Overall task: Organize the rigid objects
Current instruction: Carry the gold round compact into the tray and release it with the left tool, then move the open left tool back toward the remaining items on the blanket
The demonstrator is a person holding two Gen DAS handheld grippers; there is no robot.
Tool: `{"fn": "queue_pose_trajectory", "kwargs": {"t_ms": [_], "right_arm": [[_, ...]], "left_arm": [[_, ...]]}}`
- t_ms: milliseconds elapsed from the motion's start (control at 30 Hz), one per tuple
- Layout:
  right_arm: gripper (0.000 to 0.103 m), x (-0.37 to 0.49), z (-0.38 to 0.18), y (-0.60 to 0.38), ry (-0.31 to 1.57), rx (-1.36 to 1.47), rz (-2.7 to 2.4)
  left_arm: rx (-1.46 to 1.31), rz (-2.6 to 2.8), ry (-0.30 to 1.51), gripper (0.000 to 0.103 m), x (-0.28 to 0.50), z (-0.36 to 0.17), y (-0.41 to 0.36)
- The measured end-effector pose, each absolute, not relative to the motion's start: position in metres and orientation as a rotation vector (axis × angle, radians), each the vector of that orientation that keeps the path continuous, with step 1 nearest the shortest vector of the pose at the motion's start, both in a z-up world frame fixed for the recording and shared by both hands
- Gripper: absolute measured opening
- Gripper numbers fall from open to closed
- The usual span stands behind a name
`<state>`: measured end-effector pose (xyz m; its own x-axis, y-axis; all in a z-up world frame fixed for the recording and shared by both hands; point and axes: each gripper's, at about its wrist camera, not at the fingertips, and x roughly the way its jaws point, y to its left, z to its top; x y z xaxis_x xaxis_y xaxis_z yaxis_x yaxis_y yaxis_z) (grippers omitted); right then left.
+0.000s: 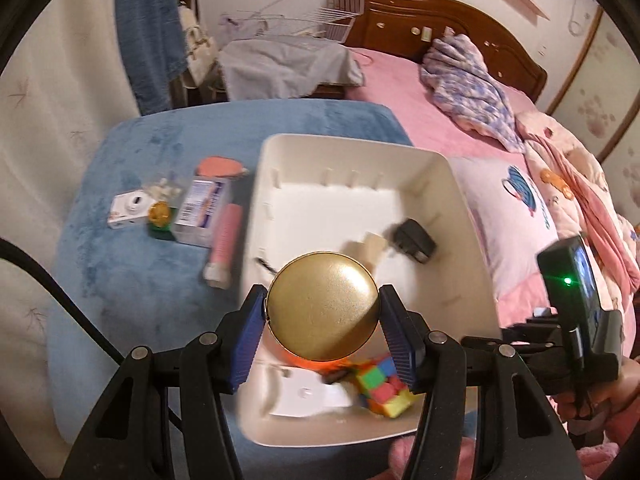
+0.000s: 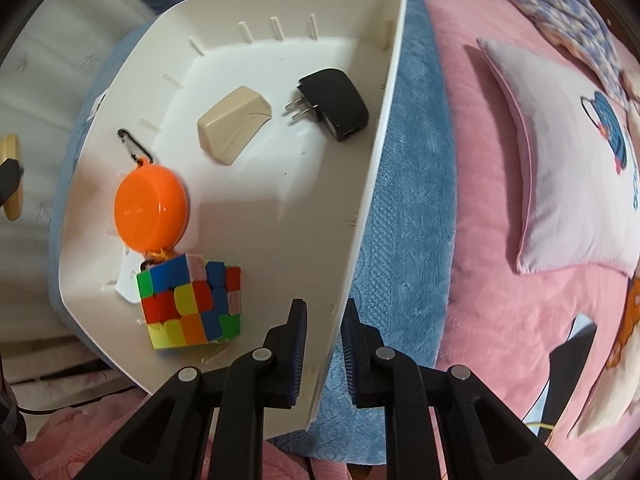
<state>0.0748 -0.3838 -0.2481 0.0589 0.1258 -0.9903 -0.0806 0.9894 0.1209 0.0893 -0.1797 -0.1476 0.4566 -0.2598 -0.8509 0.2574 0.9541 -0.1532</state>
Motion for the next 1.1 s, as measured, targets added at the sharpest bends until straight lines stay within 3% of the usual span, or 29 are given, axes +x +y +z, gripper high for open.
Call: {"fn": "queue_pose_trajectory", "kwargs": {"t_ms": [700,833,1100], "right_arm": [[0.017,0.065,-0.246,-0.373,1.468,-0.16,0.28],[0.017,0.064,-0.246,-0.373,1.469,-0.157,0.282],[0.017,0.066,-0.247,-0.375,1.476,-0.134,0.272]], "left_arm": [[0.042,-0.397,1.039,0.061,0.059,-0.15,-0.243],[0.051,-0.392,1.022,0.077,0.056,-0.146,-0.244],[0.103,-0.386,1.021,0.078,0.051,-0.145,-0.249]]}}
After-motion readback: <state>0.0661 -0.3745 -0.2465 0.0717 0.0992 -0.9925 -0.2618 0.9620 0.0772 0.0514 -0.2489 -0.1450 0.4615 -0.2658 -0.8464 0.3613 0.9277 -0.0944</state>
